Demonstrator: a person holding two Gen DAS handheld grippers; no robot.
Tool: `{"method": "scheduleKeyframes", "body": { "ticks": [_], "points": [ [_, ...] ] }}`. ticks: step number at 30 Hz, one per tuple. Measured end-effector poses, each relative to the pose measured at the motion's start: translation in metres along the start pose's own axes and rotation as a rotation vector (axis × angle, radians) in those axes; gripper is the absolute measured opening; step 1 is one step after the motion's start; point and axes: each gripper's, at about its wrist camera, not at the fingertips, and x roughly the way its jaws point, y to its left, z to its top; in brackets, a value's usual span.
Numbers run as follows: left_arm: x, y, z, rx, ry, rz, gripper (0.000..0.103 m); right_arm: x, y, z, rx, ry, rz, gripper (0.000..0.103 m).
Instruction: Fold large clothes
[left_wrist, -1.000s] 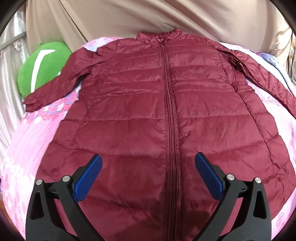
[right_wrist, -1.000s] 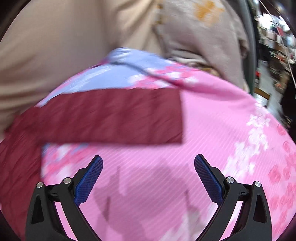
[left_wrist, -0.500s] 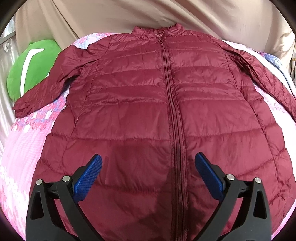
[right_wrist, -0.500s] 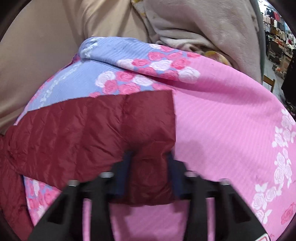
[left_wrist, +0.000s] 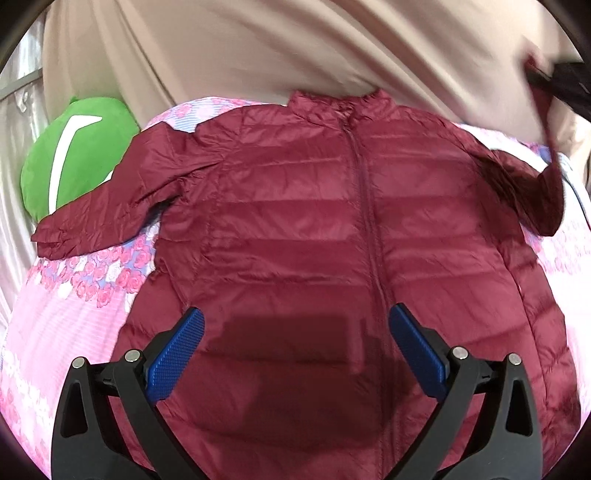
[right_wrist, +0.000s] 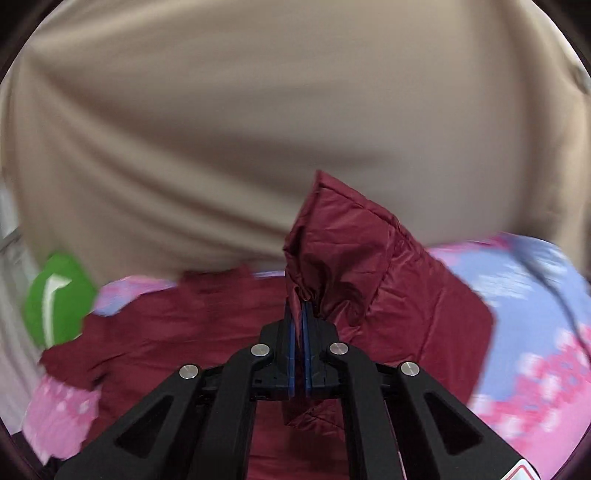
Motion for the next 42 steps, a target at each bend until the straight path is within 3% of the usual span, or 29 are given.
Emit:
{"method": "scheduleKeyframes", "body": {
  "ticks": [5,7,9,10,11,13,15,18,22,23,24,25,26,27,31,35,39,42],
  "points": [
    [0.012,0.027,0.006,-0.041,0.009,0.012,0.098,0.080,0.156,-0.054,-0.233,0.182,0.223,0.011],
    [0.018,0.038,0.005,-0.056,0.027,0.007,0.098,0.089,0.188,-0.077,-0.312,0.211,0.240,0.012],
    [0.025,0.051,0.004,-0.080,0.042,-0.020,0.098,0.074,0.209,-0.089,-0.358,0.184,0.287,0.020],
    [0.029,0.056,0.004,-0.091,0.047,-0.030,0.098,0.065,0.208,-0.089,-0.360,0.165,0.309,0.029],
    [0.034,0.062,0.005,-0.103,0.053,-0.049,0.098,0.048,0.203,-0.084,-0.351,0.120,0.320,0.040],
    [0.046,0.068,0.009,-0.122,0.069,-0.089,0.098,0.018,0.169,-0.071,-0.317,0.038,0.280,0.050],
    [0.064,0.074,0.018,-0.161,0.102,-0.157,0.098,0.007,0.134,-0.061,-0.264,0.010,0.221,0.055],
    [0.096,0.077,0.030,-0.226,0.164,-0.242,0.098,0.002,0.059,-0.059,-0.154,0.024,0.063,0.056],
    [0.121,0.070,0.047,-0.265,0.195,-0.298,0.092,0.007,-0.032,-0.084,-0.009,0.127,-0.069,0.057],
    [0.122,0.064,0.053,-0.244,0.188,-0.323,0.077,0.007,-0.047,-0.092,0.021,0.148,-0.079,0.057],
    [0.122,0.058,0.059,-0.223,0.189,-0.342,0.055,0.007,-0.058,-0.098,0.047,0.167,-0.079,0.057],
    [0.123,0.052,0.065,-0.196,0.193,-0.363,0.043,0.008,-0.066,-0.105,0.068,0.184,-0.074,0.057],
    [0.122,0.046,0.073,-0.163,0.201,-0.394,0.021,0.010,-0.074,-0.111,0.090,0.203,-0.061,0.057],
    [0.120,0.043,0.081,-0.143,0.199,-0.400,0.008,0.012,-0.077,-0.115,0.103,0.218,-0.045,0.057],
    [0.091,0.047,0.120,-0.089,0.055,-0.317,0.005,0.032,-0.076,-0.119,0.138,0.258,0.025,0.057],
    [0.066,0.072,0.162,-0.106,-0.089,-0.201,0.004,0.061,-0.077,-0.115,0.209,0.299,0.103,0.057],
    [0.094,0.085,0.166,-0.082,-0.097,-0.026,0.004,0.090,-0.076,-0.116,0.261,0.338,0.130,0.057],
    [0.139,0.094,0.151,-0.123,0.004,-0.005,0.001,0.100,-0.083,-0.115,0.313,0.327,0.124,0.057]
  ]
}}
